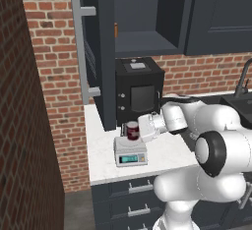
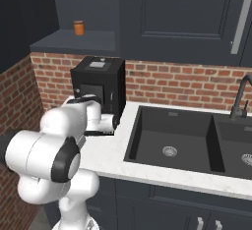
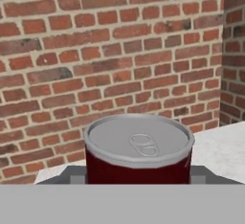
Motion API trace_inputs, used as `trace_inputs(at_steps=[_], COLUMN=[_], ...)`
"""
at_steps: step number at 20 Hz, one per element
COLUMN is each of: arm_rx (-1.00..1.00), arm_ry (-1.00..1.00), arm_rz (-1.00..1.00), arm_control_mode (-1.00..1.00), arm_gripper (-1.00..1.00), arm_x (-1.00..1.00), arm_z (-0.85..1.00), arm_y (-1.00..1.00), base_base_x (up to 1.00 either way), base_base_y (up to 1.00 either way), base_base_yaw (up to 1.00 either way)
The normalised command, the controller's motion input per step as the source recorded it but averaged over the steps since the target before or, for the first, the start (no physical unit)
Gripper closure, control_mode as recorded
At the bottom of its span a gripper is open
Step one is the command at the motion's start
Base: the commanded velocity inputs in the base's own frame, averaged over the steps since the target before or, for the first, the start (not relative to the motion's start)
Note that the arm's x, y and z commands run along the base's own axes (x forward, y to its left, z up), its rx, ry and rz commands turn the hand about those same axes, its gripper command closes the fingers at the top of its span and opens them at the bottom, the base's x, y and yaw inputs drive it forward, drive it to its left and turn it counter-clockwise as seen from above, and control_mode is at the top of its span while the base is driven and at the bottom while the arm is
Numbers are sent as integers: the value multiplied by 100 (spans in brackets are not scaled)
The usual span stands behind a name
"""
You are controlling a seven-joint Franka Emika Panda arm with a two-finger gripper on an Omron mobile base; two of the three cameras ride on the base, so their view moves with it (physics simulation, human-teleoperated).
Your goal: Pick the canned food and place it on the digital scale for weighing, and close the cabinet.
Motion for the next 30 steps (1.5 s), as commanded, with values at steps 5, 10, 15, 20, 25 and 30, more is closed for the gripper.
trace_inputs(at_steps=[5,10,15,20,25,30], arm_rx=[0,0,0,0,0,0], arm_ry=[-1,-1,0,0,0,0], arm_rz=[0,0,0,0,0,0], arm_control_mode=[-100,-100,-100,-100,-100,-100], arm_gripper=[100,100,100,100,100,100], arm_x=[0,1,1,-18,-11,0], arm_z=[-11,-14,-21,-1,0,0], arm_y=[7,2,1,0,0,0], base_base_x=[0,0,0,0,0,0], base_base_y=[0,0,0,0,0,0], base_base_yaw=[0,0,0,0,0,0])
